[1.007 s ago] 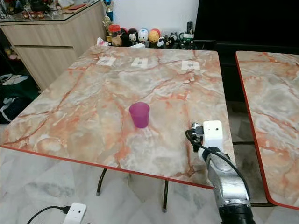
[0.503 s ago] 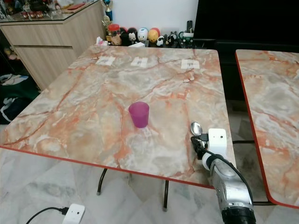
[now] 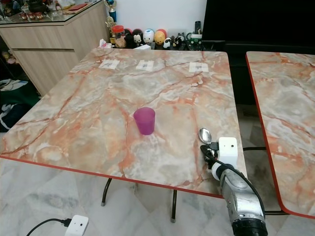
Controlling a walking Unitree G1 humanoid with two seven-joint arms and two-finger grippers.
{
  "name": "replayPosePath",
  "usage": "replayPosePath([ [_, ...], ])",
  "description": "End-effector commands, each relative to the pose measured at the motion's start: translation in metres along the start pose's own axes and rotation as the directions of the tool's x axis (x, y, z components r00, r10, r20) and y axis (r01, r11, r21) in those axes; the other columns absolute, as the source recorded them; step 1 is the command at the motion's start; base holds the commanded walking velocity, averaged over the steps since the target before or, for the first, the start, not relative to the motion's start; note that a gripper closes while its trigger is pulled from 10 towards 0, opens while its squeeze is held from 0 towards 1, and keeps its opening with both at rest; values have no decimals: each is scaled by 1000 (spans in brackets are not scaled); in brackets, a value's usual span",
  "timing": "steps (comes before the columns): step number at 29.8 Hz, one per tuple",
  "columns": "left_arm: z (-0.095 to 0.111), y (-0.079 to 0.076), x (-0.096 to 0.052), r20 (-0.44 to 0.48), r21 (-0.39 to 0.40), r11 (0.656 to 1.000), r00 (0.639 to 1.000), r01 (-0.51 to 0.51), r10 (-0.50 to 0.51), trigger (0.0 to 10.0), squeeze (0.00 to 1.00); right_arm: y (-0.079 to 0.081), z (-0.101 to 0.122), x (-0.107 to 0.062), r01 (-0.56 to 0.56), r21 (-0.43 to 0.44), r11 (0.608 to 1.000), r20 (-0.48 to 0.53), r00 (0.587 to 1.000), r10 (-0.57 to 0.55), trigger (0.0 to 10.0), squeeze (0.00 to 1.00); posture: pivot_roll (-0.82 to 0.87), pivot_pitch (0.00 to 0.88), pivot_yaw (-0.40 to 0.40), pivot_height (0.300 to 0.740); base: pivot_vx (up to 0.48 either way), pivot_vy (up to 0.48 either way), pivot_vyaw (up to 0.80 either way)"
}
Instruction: Setting the table
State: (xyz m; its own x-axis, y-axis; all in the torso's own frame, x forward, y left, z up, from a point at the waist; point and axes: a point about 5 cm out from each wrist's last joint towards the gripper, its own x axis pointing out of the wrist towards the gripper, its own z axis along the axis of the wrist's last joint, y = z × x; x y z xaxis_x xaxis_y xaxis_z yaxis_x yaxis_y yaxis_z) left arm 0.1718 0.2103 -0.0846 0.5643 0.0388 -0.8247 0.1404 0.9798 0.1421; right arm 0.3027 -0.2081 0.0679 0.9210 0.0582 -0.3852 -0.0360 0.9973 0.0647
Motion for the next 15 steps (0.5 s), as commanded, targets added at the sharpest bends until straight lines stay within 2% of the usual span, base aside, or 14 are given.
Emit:
replayPosePath([
  [1,-8,1,-1,-36,9,1000,999,-2,2,10000,0,8,-10,2,-36,12,999,-45,998,36,0,0,-66,34,67,740,0,0,0],
  [15,-9,2,-1,-42,4,1000,999,-6,7,10000,0,16,-9,5,-66,-7,998,-30,997,66,0,0,-67,34,63,740,0,0,0],
])
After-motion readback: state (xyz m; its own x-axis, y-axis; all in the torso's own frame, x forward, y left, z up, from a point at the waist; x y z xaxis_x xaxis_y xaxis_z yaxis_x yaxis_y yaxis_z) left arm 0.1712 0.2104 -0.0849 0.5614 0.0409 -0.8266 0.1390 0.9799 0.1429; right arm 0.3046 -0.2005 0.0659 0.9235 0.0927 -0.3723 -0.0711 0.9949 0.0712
